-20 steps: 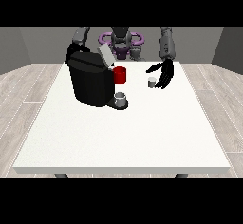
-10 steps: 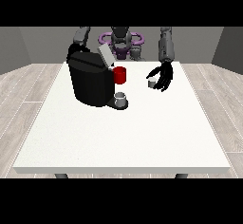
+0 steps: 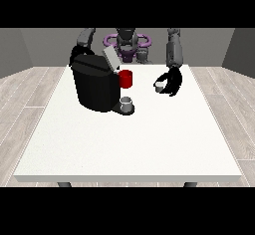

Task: Insert the coffee pod into the coffee machine and close the lid

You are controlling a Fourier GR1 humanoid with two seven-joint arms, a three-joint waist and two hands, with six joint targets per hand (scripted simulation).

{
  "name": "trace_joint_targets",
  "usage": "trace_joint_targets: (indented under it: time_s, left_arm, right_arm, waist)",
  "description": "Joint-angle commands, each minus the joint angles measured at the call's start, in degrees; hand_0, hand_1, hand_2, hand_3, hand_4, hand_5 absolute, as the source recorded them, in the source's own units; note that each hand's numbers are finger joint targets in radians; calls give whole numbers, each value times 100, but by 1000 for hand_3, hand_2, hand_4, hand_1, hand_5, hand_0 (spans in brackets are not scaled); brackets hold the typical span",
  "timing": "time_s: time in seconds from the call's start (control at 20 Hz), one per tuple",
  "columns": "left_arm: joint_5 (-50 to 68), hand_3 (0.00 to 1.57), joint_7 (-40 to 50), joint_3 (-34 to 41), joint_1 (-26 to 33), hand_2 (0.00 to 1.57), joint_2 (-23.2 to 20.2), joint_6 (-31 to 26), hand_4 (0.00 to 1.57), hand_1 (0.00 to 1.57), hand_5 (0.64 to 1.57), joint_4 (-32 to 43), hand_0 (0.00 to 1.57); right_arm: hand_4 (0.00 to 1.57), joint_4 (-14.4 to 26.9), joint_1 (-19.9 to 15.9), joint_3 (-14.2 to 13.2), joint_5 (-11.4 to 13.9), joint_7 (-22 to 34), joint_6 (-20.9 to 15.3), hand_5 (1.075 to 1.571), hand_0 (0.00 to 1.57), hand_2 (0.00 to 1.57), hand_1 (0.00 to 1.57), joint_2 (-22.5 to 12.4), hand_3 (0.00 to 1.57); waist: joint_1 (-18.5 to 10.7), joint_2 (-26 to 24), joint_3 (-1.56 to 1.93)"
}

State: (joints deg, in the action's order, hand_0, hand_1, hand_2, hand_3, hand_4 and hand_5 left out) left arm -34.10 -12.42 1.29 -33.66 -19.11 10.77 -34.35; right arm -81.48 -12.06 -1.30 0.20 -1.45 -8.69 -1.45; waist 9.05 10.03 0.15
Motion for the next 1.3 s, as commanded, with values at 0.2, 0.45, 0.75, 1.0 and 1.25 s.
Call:
trace_joint_targets:
  time_s: [0.2,0.45,0.75,1.0,1.25]
  left_arm:
    - [-385,1305,-53,-154,-244,1358,62,-32,473,1225,1571,139,1225]
    - [-253,1410,-142,-279,-420,1470,168,-733,632,1477,1571,-233,1477]
    - [-113,1337,-36,-86,-1108,1362,42,-1173,557,1289,1571,-430,1289]
    - [-259,1292,-76,-266,-1186,1329,69,-1462,573,1252,1571,-738,1252]
    - [-124,1293,74,59,-1693,1342,-196,-1746,548,1272,1571,-686,1272]
  right_arm:
    - [426,421,-61,-169,-96,-301,13,1571,0,0,0,-2,0]
    - [430,792,133,-322,-198,-362,27,1571,0,0,0,-4,0]
    - [505,915,-231,-354,-182,-182,-99,1571,0,0,0,-17,0]
    - [507,1093,-33,-226,-142,-482,-95,1571,0,0,0,111,0]
    - [492,923,-94,122,-110,-412,-172,1571,0,0,0,139,0]
  waist:
    - [-136,-19,-16]
    - [-273,-537,-13]
    - [-183,-356,-15]
    - [-272,-626,-14]
    - [-42,-490,-15]
